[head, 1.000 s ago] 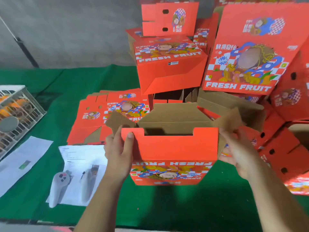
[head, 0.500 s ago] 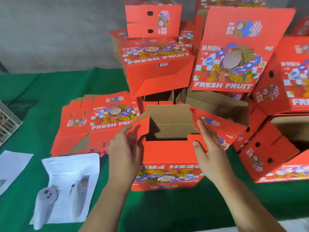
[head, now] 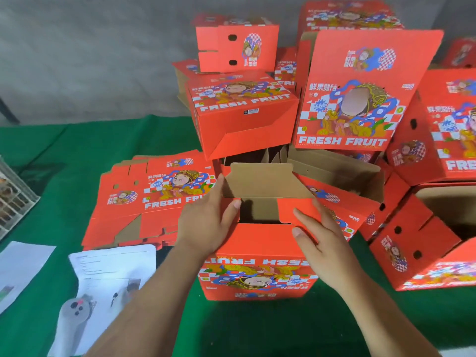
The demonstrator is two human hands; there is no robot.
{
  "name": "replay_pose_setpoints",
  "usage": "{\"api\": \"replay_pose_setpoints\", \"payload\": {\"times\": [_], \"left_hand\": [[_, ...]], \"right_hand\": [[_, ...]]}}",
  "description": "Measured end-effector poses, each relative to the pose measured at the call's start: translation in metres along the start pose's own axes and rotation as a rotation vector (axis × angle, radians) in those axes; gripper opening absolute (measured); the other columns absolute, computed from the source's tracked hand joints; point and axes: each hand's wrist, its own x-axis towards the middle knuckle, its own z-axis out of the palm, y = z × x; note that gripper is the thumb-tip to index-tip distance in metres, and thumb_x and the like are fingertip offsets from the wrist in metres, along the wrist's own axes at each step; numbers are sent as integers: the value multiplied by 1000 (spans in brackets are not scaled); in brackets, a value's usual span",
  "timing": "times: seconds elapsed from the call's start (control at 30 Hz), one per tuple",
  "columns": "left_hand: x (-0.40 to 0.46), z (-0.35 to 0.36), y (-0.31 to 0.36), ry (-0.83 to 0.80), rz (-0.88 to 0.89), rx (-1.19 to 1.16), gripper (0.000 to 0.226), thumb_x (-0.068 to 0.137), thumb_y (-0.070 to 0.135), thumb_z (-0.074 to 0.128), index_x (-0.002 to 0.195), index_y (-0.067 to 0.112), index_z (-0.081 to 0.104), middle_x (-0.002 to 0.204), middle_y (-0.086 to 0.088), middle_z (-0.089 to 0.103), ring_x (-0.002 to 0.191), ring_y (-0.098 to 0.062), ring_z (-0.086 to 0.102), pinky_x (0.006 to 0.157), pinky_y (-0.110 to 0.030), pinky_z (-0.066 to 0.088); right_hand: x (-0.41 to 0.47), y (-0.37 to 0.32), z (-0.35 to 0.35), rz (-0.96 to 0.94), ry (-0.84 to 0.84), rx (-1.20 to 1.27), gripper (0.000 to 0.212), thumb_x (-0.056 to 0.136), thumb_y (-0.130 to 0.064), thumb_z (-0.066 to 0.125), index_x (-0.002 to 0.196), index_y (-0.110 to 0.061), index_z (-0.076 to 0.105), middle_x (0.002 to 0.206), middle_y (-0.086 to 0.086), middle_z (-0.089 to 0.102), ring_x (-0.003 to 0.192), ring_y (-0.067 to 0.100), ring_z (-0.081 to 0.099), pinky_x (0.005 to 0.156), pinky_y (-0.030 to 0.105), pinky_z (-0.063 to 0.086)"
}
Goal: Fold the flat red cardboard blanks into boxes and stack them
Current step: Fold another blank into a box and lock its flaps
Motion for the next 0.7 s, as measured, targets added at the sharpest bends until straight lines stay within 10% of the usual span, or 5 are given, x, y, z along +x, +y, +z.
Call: {"api": "replay_pose_setpoints", "payload": {"times": [0.1,0.23,0.37,0.47,0.7], "left_hand": [[-4,7,-14,-35,-175,-381,58,93,84,18,132,56,49,116,7,37,119,-23,37,105,-43,34],[1,9,-22,-186,-86,-454,43,97,77,32,76,44,51,107,3,52,123,-35,45,111,-49,34],[-3,7,-14,-197,-42,-283,59,76,81,61,116,39,56,125,6,54,126,-26,44,107,-49,39],[1,6,-9,-321,-74,-54,96,77,83,60,157,43,25,147,-1,38,137,-33,40,110,-57,39],[3,8,3,-366,-118,54,89,82,77,65,153,42,25,144,-4,33,130,-36,43,96,-54,49]], "right_hand": [[6,-2,1,63,27,185,60,93,-72,38,125,-35,71,156,-29,33,150,3,24,121,32,21],[25,-16,-7,246,53,274,68,75,-99,23,86,-37,49,107,-2,42,103,17,43,94,38,33],[34,-23,-9,325,-155,44,98,72,-85,62,153,-53,15,157,0,18,151,25,15,120,50,30],[31,-29,-2,305,-142,-196,102,74,-76,72,154,-48,15,158,8,17,150,36,19,111,56,41],[33,-35,7,306,-82,-417,92,75,-76,71,144,-35,26,145,12,28,133,40,40,92,53,50]]}}
